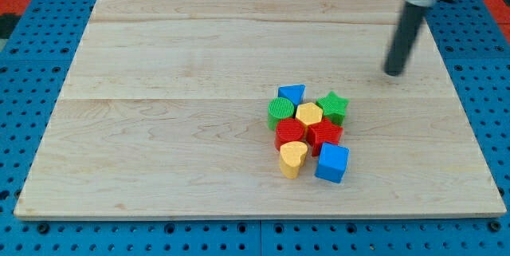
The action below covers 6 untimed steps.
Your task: Make a triangle out of red blocks and the blue cube
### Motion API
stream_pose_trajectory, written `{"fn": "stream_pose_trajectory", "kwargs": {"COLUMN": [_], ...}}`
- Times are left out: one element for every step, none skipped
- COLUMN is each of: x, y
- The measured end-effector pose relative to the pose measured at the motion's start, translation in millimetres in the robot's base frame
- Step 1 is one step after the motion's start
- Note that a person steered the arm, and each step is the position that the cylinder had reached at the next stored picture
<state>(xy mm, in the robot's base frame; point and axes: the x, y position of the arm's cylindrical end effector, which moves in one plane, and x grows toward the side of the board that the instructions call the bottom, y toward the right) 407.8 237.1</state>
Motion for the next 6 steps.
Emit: {"fn": "stream_pose_trajectory", "kwargs": {"x": [78,157,169,145,134,109], "y": [31,11,-50,-86,-142,-197]}}
